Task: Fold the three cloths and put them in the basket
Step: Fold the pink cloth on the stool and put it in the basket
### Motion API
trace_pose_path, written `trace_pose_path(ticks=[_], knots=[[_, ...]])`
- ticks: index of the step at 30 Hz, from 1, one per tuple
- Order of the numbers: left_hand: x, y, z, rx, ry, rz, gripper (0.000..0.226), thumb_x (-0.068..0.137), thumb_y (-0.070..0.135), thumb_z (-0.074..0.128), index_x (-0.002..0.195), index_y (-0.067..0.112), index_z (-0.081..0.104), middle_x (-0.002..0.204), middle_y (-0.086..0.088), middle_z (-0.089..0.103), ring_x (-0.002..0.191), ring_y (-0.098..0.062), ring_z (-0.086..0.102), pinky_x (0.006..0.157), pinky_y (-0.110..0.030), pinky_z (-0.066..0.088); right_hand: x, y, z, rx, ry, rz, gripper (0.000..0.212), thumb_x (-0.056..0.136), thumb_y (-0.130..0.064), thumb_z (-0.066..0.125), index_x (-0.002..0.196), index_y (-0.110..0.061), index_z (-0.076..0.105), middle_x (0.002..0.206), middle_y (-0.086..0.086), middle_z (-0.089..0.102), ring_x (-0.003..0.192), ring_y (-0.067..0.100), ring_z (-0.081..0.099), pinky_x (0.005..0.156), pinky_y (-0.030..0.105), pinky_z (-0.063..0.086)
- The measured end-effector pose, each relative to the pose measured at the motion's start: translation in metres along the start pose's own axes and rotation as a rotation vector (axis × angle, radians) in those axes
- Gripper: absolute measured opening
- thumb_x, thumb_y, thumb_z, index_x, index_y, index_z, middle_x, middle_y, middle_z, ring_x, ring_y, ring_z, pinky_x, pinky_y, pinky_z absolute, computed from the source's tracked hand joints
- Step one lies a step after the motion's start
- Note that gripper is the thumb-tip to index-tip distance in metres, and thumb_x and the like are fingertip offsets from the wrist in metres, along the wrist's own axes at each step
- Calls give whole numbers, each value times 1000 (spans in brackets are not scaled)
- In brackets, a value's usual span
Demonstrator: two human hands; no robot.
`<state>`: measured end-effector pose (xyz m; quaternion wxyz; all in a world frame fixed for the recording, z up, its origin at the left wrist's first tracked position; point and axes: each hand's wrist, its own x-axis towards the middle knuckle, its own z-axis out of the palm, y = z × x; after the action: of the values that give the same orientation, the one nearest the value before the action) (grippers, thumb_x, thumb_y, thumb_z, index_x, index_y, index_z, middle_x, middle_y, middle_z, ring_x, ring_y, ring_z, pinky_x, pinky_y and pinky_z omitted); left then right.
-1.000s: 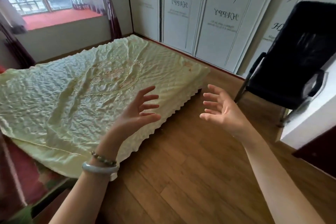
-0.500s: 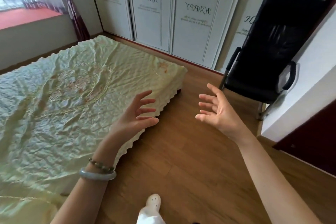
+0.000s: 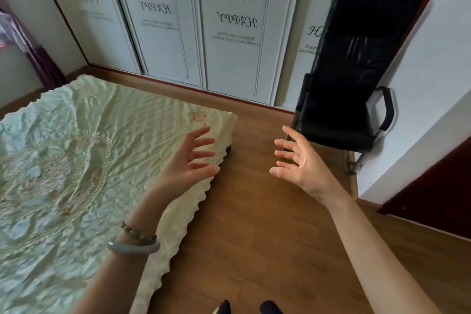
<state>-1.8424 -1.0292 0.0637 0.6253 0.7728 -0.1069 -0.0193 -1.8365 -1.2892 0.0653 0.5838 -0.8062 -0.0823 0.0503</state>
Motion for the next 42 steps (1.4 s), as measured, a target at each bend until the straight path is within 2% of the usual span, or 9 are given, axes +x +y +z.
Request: trace_pose_path(ticks=[7, 12, 17, 21, 26, 31, 33, 37, 42], knots=[[109, -18, -18, -2, -88, 15, 75, 78, 12, 74, 137, 35, 34, 129, 5, 51, 111, -12, 59, 89, -30, 53, 91, 4, -16, 1, 53, 20, 88, 76, -12, 76, 138, -44, 23, 140, -3, 44, 123, 12, 49, 102, 33, 45], [192, -34, -17, 8, -97, 33, 73, 78, 13, 75, 133, 38, 36, 129, 5, 51, 109, -11, 60, 89, -31, 54, 165, 17, -42, -51, 70, 26, 87, 76, -12, 76, 134, -46, 23, 139, -6, 44, 121, 10, 50, 97, 25, 46], [297, -43, -13, 40, -95, 53, 73, 77, 10, 73, 131, 40, 36, 127, 8, 51, 108, -10, 60, 86, -28, 54, 262, 32, -81, -62, 75, 5, 84, 77, -12, 76, 133, -46, 23, 140, -5, 42, 122, 12, 49, 99, 28, 45], [382, -46, -8, 54, -56, 55, 76, 77, 5, 73, 136, 34, 35, 128, 6, 52, 107, -7, 61, 86, -28, 54, 344, 40, -118, -30, 38, -1, 87, 77, -12, 76, 139, -42, 23, 137, -7, 44, 120, 9, 50, 98, 25, 46], [469, -49, -5, 13, -47, 53, 80, 65, 33, 80, 132, 40, 37, 127, 8, 53, 107, -8, 61, 85, -27, 54, 432, 46, -156, -36, 28, -24, 87, 75, -13, 77, 136, -45, 24, 134, -9, 45, 119, 8, 51, 95, 23, 46], [541, -66, -7, -11, -26, 43, 77, 72, 17, 75, 135, 36, 36, 128, 5, 53, 108, -12, 61, 87, -30, 54, 505, 56, -179, -39, 10, -14, 88, 75, -13, 77, 137, -45, 24, 133, -11, 46, 118, 6, 51, 96, 23, 47], [571, -73, -9, -20, -26, 38, 79, 70, 19, 77, 136, 35, 36, 128, 5, 53, 108, -12, 62, 86, -30, 54, 536, 59, -185, -36, 7, -10, 88, 75, -11, 77, 139, -43, 24, 133, -11, 45, 117, 5, 51, 94, 21, 47], [639, -88, -16, -48, -25, 57, 77, 72, 13, 78, 133, 37, 38, 128, 2, 53, 107, -14, 62, 84, -27, 54, 603, 65, -197, -18, 5, -18, 87, 75, -7, 76, 134, -45, 25, 137, -4, 45, 121, 11, 50, 100, 29, 46], [734, -109, -35, -89, -16, 58, 79, 62, 32, 76, 132, 38, 40, 128, 2, 53, 108, -17, 62, 85, -30, 54, 703, 74, -208, -31, -1, -16, 87, 73, -10, 78, 133, -47, 27, 137, -5, 45, 122, 11, 49, 99, 28, 46]])
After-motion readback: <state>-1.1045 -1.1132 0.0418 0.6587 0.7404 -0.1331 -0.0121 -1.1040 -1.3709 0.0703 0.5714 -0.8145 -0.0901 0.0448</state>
